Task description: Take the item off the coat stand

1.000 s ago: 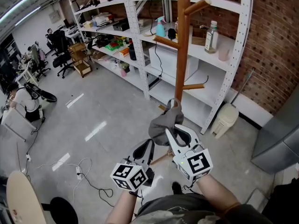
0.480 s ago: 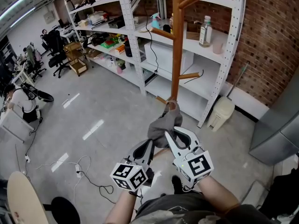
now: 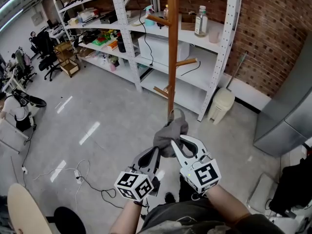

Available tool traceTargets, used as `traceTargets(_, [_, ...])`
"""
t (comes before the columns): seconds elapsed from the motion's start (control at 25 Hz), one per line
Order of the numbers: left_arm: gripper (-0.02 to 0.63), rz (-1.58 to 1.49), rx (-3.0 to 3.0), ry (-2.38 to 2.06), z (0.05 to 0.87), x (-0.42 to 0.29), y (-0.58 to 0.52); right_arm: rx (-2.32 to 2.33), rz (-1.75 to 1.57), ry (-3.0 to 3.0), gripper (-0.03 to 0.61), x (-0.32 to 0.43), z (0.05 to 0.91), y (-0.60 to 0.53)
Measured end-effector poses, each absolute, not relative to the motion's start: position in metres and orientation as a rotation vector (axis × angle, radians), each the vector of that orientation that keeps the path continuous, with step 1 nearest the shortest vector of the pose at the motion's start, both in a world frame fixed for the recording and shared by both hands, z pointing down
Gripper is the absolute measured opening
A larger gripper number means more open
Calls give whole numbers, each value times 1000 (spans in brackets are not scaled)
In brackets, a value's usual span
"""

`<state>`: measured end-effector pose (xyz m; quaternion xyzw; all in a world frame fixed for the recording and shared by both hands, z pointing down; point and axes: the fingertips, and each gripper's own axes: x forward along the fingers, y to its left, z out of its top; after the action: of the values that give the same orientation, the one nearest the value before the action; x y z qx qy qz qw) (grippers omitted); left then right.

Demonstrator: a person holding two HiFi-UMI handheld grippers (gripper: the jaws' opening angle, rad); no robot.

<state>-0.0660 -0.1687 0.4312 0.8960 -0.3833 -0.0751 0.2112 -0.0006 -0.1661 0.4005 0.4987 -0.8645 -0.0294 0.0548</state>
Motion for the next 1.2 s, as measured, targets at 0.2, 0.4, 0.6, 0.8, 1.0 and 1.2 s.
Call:
traceTargets(0.2, [8,-208,2478,-1049,437,-61,-158,1537,-76,-2597,60,9,407,-154])
traceTargets(0.4, [8,-213,2485,-1083,436,-61,-154,1523,-115,-2596,60,18,412,-151])
traceTargets(0.6, [8,-238,2478,-1136,426,-60,-150,1500,-116,-2601,60,27,411,-145])
traceTargets(0.8, [8,-243,2463,-1174,421,-51,-133,1495,-102,-2607,60,43,406,-129])
traceTargets(1.0, [8,-229,2465,-1179,424,-35,-108,1500,-89,-2623,60,62,412,-105])
traceTargets(1.2, [8,-225,2460,-1170,431,-17,-84,1508,-59,-2619,60,82,421,-77])
